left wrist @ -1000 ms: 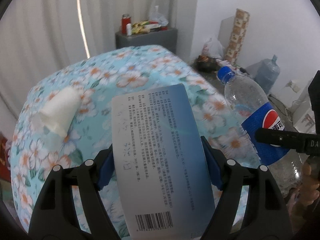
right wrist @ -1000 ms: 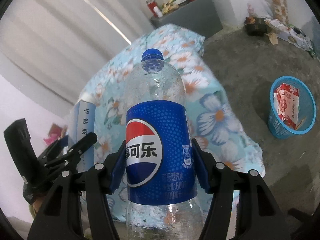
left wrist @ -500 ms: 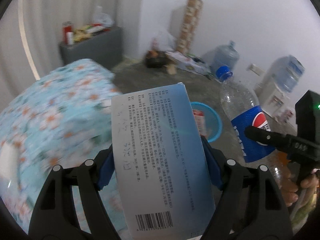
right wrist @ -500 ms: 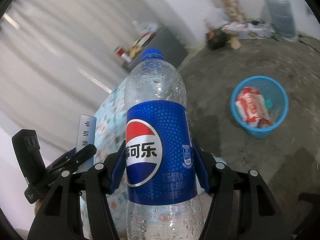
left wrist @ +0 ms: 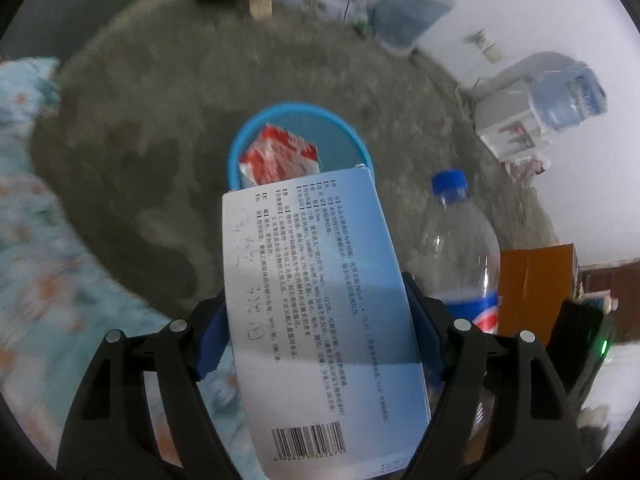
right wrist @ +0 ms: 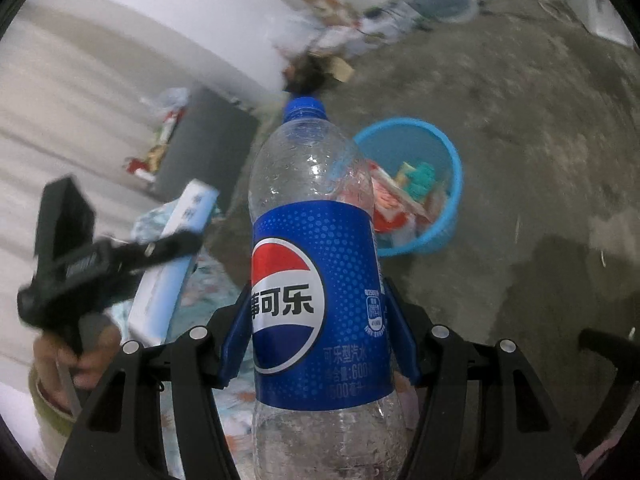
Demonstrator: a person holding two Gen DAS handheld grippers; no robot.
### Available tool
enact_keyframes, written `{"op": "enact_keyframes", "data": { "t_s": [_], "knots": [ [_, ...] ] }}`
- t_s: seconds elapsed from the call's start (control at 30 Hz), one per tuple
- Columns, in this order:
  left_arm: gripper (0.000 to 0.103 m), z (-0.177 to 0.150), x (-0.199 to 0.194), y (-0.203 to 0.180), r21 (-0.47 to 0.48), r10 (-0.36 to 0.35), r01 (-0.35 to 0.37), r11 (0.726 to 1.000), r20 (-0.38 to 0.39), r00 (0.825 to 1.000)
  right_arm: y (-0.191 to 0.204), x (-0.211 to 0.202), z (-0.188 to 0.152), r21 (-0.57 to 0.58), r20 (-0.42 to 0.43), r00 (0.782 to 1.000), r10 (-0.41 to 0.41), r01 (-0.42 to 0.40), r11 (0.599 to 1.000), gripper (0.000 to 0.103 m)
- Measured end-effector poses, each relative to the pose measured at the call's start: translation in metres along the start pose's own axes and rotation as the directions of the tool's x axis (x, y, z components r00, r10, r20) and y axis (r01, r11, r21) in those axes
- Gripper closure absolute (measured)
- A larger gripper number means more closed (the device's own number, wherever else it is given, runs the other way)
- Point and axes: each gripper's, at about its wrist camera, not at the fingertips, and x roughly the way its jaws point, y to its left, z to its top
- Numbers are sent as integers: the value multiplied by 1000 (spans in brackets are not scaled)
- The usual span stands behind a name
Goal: Collect trash
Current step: 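Carry both tools over the blue wastebasket and open them to drop trash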
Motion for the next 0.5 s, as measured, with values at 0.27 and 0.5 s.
{"op": "enact_keyframes", "data": {
  "t_s": [0.27,0.5],
  "knots": [
    [19,73,121,22,-236,-67,32,971,-143,987,-49,39,19,93,-52,996,-67,71,993,44],
    [19,88,154,47,-389,-143,76,918,-148,978,-66,54,32,122,-67,993,-93,100,987,44]
  ]
}}
